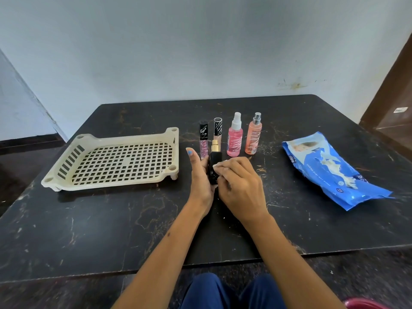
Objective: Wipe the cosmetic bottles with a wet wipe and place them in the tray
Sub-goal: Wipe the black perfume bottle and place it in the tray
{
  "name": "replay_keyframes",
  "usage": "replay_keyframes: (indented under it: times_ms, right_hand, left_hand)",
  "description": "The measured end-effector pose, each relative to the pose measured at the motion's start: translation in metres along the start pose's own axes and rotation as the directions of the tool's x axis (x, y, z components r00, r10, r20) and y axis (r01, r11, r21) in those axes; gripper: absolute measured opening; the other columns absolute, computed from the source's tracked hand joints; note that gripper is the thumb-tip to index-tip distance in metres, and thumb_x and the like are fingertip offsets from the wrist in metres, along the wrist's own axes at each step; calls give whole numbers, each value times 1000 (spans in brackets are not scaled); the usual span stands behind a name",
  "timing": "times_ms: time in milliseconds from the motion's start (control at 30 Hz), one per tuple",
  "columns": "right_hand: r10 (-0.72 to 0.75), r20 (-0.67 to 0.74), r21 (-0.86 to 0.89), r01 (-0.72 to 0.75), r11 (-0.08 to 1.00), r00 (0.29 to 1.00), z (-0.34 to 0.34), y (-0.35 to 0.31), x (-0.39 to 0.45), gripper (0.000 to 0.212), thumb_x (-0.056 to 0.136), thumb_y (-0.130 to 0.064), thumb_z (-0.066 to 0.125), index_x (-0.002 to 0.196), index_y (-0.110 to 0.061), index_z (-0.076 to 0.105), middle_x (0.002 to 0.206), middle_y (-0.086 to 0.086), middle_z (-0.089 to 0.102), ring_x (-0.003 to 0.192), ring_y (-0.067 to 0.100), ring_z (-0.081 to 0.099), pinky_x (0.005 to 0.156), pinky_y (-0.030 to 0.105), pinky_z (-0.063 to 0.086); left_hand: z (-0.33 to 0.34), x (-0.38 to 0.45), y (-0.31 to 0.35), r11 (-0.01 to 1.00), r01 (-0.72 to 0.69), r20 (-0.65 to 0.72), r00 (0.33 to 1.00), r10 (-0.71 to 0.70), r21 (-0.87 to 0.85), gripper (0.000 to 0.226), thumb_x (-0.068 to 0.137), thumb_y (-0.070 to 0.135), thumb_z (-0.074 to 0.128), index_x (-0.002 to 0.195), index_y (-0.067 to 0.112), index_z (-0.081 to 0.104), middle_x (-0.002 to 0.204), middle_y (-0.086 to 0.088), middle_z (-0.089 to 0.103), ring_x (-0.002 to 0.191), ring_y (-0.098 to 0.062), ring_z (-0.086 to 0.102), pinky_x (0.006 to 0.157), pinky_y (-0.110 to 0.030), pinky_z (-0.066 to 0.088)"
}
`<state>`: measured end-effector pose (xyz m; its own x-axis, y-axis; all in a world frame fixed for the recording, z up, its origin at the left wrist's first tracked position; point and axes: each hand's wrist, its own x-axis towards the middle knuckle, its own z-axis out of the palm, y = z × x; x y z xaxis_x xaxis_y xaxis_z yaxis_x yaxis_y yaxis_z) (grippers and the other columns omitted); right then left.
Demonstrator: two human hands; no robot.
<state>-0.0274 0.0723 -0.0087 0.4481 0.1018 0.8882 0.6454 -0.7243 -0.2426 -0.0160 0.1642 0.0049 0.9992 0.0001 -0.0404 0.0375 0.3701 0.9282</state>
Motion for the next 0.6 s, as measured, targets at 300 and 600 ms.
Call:
replay_keyframes:
  times_ms: [300,600]
  right_hand:
    - [31,-2,-17,-31,999,1000,0,1,0,20,84,0,54,88,4,73,89,11,71,88,20,57,82,24,50]
    - [39,6,-28,-39,999,999,-1,3,-1,18,86,0,56,91,5,72,92,12,70,91,22,58,84,27,50]
  left_hand:
    - [0,1,0,1000,-6,2,1000,6,-3,83,87,68,4,98,12,64,88,-6,66,82,-13,64,68,-19,53]
    - [0,1,-1,1000,-16,9,1000,16,-8,83,87,68,4,96,12,65,85,-4,68,80,-11,66,68,-20,52]
